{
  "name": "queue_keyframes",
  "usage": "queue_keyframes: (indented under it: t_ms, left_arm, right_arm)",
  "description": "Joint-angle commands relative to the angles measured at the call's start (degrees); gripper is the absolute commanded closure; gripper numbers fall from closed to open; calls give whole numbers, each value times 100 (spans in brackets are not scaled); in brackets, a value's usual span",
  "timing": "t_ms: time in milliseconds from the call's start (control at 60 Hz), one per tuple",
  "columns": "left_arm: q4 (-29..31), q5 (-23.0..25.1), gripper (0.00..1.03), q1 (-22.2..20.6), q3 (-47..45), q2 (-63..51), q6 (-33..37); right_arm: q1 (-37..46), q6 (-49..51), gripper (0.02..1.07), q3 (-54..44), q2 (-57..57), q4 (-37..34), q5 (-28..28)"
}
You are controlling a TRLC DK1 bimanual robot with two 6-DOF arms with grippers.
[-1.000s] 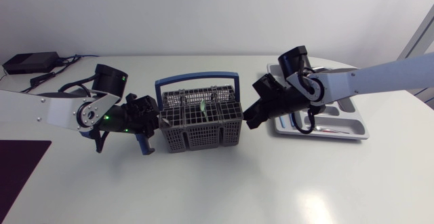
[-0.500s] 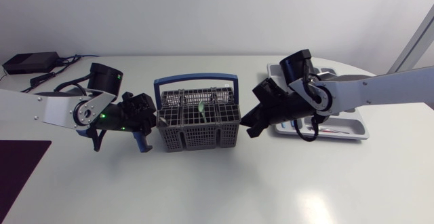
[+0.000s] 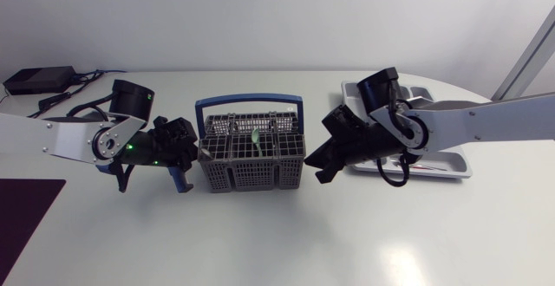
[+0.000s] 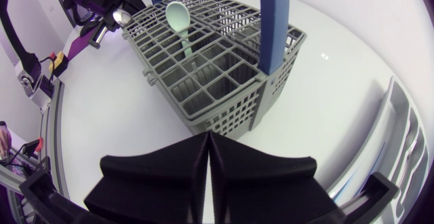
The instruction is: Unload the cutlery basket into the drawer organizer.
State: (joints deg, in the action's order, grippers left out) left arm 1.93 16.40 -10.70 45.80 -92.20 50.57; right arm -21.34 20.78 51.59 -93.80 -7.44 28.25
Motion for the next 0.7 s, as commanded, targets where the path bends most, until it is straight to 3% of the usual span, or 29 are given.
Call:
queue_keyframes:
  t_ms: [0, 350, 683]
  left_arm:
    - [-53, 21, 85, 77, 113, -96, -108]
    - [-114, 12, 85, 235, 122, -140, -100]
    - [-149, 12, 85, 226, 131, -175, -108]
  right_arm:
    - [-81, -100, 101, -167, 151, 41, -21]
    - [-81, -170, 101, 0, -16, 278, -452]
    - [-371, -425, 101, -106, 28, 419, -470]
